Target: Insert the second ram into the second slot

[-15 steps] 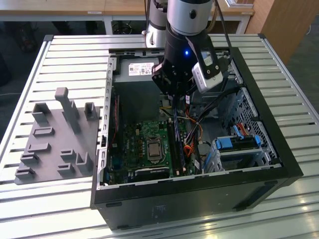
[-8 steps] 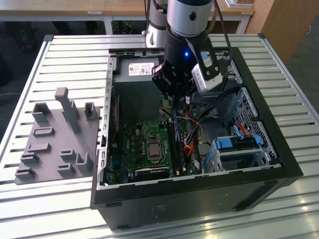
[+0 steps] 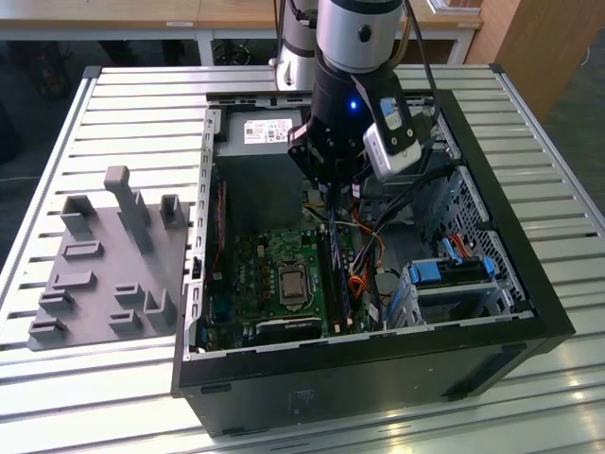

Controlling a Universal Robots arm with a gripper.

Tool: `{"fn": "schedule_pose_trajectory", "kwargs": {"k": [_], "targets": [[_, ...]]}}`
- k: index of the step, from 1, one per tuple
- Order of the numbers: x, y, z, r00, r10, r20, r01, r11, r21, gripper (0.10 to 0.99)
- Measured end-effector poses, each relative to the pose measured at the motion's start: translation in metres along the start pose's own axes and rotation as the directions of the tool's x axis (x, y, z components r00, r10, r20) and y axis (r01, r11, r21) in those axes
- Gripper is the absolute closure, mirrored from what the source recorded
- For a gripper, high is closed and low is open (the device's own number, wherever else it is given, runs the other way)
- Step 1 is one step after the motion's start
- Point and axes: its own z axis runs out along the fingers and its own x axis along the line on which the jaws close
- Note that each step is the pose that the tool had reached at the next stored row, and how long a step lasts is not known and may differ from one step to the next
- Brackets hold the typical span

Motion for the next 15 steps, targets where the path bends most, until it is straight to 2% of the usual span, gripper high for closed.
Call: {"fn": "schedule_pose_trajectory", "kwargs": {"k": [15], "targets": [[0.0,-0.0001,0.0029,1.0,0.0,0.0,0.0,1.0,0.0,0.949]]}}
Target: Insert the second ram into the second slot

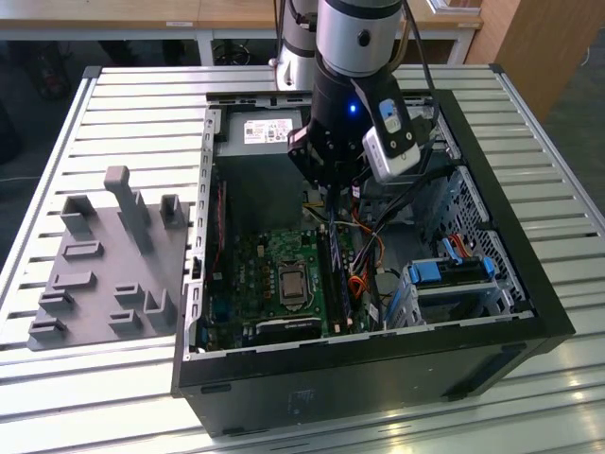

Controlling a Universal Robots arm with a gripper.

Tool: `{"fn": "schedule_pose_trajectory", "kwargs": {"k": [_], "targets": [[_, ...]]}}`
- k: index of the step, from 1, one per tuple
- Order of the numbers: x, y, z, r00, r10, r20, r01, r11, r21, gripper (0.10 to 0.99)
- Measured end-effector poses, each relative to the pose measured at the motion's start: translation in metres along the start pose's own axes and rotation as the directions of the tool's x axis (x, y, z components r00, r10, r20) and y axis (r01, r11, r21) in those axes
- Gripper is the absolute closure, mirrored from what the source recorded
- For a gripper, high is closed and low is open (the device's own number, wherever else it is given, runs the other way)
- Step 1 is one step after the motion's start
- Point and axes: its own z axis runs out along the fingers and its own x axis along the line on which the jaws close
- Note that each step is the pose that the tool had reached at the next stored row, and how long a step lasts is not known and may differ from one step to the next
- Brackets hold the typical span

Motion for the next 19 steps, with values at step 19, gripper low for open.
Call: {"fn": "schedule_pose_trajectory", "kwargs": {"k": [19], "targets": [[0.0,-0.0001,0.0048,1.0,0.0,0.0,0.0,1.0,0.0,0.949]]}}
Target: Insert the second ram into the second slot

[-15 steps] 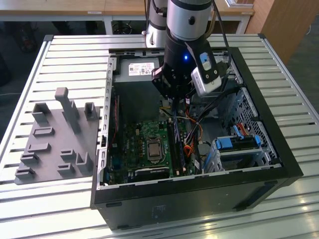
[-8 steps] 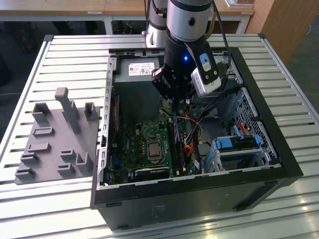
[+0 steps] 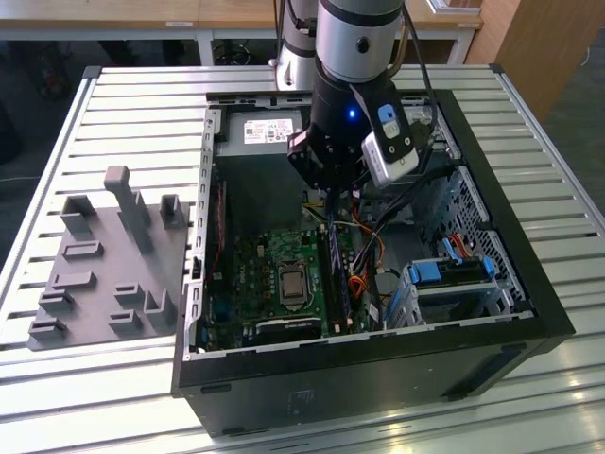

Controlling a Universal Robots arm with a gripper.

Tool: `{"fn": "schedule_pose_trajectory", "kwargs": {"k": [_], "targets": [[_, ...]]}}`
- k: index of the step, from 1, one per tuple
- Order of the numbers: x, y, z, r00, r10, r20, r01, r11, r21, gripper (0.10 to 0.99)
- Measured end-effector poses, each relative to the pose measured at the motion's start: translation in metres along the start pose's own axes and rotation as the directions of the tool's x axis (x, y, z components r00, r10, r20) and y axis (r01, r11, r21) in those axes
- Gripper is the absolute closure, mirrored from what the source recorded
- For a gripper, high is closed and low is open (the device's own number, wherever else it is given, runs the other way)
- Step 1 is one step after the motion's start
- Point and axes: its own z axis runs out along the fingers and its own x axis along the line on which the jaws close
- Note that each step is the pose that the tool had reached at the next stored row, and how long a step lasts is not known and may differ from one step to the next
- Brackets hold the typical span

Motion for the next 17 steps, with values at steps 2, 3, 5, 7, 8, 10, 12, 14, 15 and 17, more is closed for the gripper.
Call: {"fn": "schedule_pose_trajectory", "kwargs": {"k": [2,3,5,7,8,10,12,14,15,17], "targets": [[0.0,0.0,0.0006,1.0,0.0,-0.0001,0.0,1.0,0.0,0.949],[0.0,0.0,0.0009,1.0,0.0,0.0,0.0,1.0,0.0,0.949],[0.0,0.0,0.0016,1.0,0.0,-0.0002,0.0,1.0,0.0,0.949],[0.0,0.0,0.0022,1.0,0.0,-0.0003,0.0,1.0,0.0,0.949],[0.0,0.0,0.0026,1.0,0.0,-0.0003,0.0,1.0,0.0,0.949],[0.0,-0.0001,0.0033,1.0,0.0,-0.0005,0.0,1.0,0.0,0.949],[0.0,-0.0001,0.0042,1.0,0.0,-0.0008,0.0,1.0,0.0,0.949],[0.0,-0.0002,0.0054,1.0,0.0,-0.0023,0.0,1.0,0.0,0.949],[0.0,-0.0002,0.0061,1.0,0.0,-0.003,0.0,1.0,0.0,0.949],[0.0,-0.0004,0.0075,1.0,0.0,-0.0035,0.0,1.0,0.0,0.949]]}}
